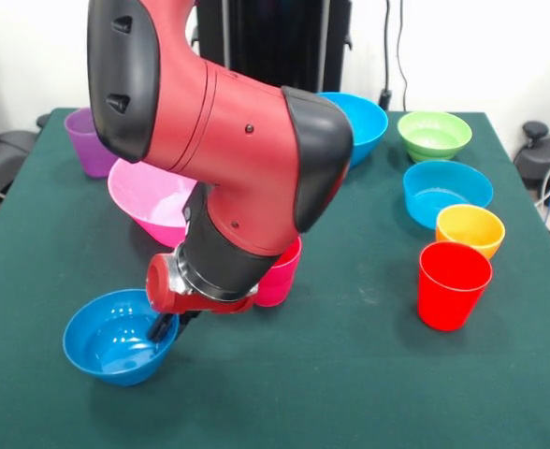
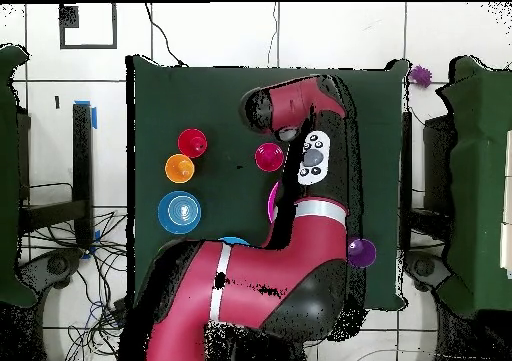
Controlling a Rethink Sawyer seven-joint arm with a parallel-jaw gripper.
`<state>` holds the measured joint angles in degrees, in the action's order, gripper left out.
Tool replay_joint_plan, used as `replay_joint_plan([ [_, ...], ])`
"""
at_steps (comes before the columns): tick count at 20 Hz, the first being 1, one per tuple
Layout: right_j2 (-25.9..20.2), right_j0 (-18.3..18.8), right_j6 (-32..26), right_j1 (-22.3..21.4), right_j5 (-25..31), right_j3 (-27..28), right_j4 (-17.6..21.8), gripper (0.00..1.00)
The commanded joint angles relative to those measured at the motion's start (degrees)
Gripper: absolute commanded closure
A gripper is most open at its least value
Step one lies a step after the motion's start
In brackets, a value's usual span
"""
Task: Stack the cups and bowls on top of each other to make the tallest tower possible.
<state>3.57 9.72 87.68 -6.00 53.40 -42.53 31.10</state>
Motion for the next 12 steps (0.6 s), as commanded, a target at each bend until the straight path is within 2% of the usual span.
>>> replay_joint_plan([
  [1,-1.7,-1.7,-18.6,-1.2,6.1,-0.4,4.7,1.00],
  [8,-1.2,-1.9,-17.1,-1.7,8.0,0.0,3.2,1.00],
  [12,-1.3,-2.1,-16.7,-0.1,9.5,2.5,3.2,1.00],
])
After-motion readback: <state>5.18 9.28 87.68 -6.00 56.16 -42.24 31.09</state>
